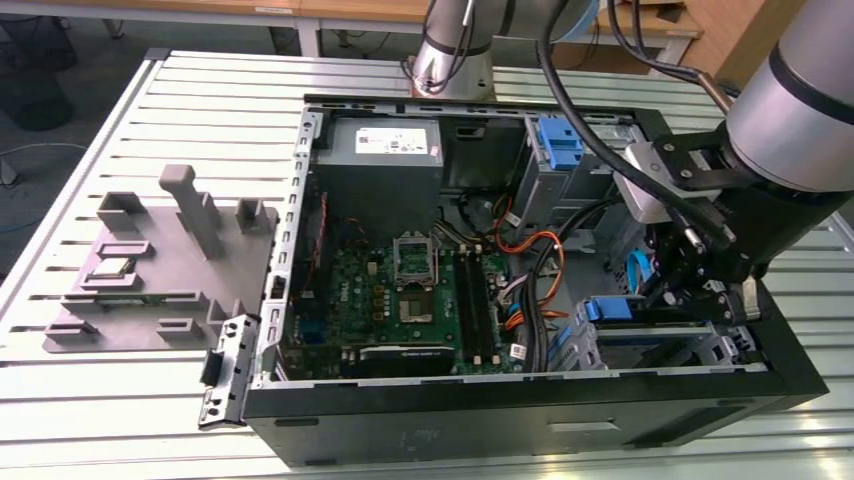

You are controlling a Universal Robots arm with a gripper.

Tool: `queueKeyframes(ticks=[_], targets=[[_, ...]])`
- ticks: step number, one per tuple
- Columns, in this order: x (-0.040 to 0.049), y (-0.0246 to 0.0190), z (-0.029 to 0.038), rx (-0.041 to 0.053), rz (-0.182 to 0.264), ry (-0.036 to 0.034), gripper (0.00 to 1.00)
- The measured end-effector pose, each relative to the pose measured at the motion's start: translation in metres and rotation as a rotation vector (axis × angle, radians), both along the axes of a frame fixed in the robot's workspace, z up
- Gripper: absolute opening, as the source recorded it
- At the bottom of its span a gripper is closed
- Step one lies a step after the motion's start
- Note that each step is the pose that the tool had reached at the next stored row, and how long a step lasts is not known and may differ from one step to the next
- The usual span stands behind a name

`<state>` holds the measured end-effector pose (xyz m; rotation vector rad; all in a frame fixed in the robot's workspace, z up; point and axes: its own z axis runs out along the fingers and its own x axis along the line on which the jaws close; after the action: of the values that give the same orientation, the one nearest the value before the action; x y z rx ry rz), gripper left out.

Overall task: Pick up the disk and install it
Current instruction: 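Insert the first disk wire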

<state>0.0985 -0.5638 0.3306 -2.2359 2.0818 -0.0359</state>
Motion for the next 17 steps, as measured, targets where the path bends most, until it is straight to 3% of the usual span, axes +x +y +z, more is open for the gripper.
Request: queueKeyframes(ticks=[9,10,12,17], targets=[[0.0,0.0,-0.0004,0.0006,0.0,0.0,0.17],[0.0,0.0,-0.0004,0.0006,0.0,0.0,0.24],[0.0,0.0,-0.0002,0.0002,0.0,0.0,0.24],[0.0,0.0,0.009,0.0005,0.0,0.0,0.24]])
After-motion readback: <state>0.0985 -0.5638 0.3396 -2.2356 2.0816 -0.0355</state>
